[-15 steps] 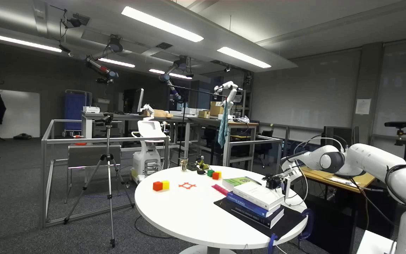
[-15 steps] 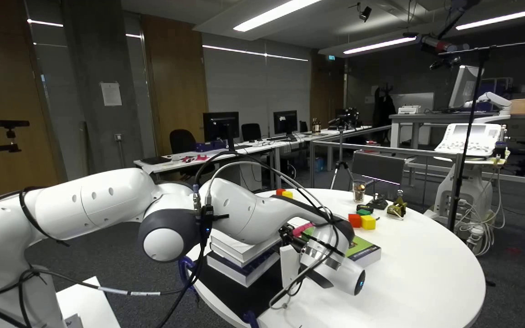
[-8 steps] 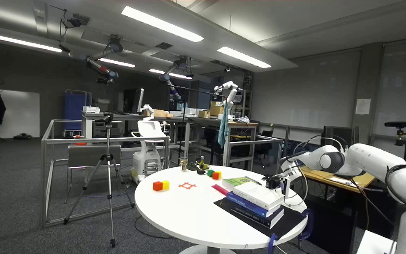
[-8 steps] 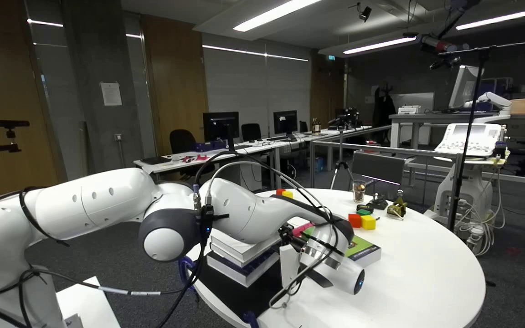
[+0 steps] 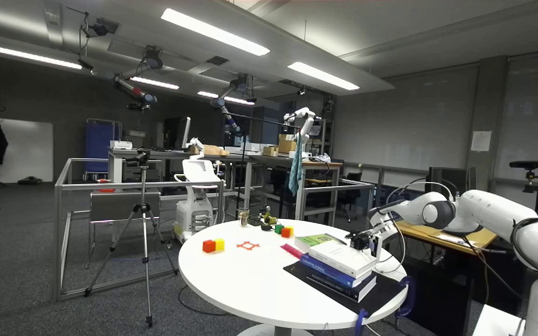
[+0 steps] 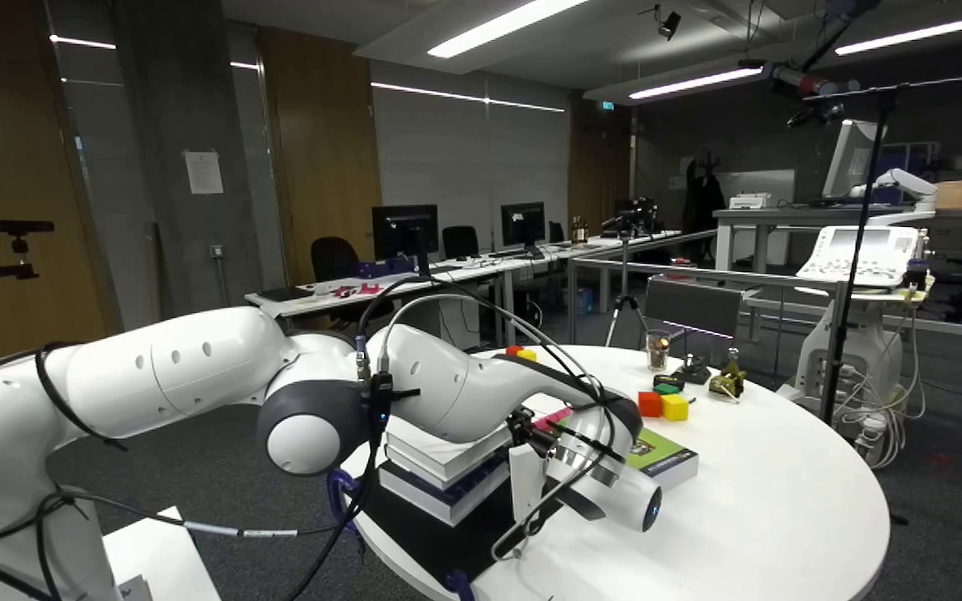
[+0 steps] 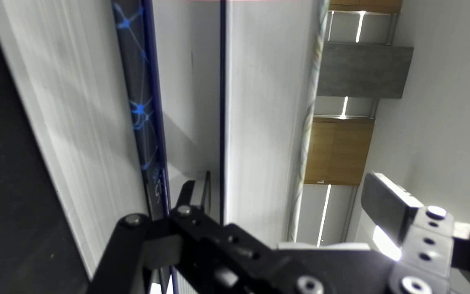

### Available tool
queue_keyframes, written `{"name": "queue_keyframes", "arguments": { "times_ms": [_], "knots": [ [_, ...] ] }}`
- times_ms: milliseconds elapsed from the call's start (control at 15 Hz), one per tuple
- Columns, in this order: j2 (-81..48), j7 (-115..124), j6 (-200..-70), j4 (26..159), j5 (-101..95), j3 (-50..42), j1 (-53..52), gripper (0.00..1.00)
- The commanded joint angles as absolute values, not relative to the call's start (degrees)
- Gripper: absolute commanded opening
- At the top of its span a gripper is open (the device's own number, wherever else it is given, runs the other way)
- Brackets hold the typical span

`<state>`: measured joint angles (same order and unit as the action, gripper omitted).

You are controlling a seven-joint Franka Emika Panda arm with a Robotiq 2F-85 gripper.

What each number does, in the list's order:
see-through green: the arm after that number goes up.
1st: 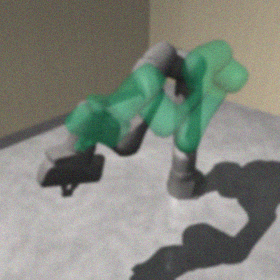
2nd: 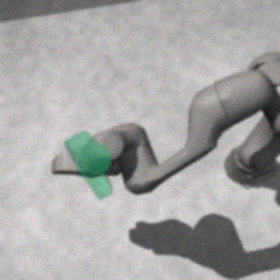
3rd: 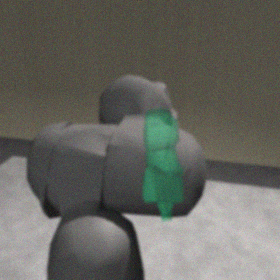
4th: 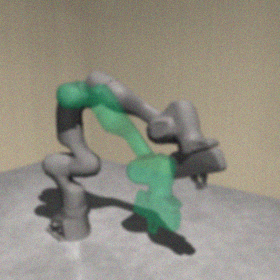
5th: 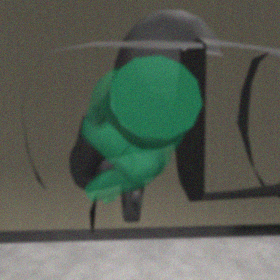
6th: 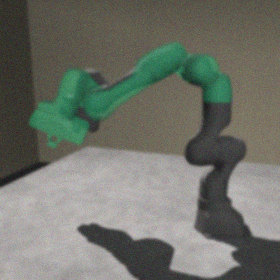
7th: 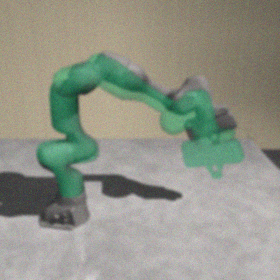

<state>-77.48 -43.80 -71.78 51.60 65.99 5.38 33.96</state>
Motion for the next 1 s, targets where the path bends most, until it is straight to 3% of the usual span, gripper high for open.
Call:
{"name": "queue_keyframes", "arguments": {
  "times_ms": [0,933],
  "knots": [
    [-77.68,-44.83,-70.44,50.94,66.02,6.02,33.92,1.00],
    [-77.48,-43.80,-71.77,51.60,65.99,5.43,33.58,1.00]
  ]
}}
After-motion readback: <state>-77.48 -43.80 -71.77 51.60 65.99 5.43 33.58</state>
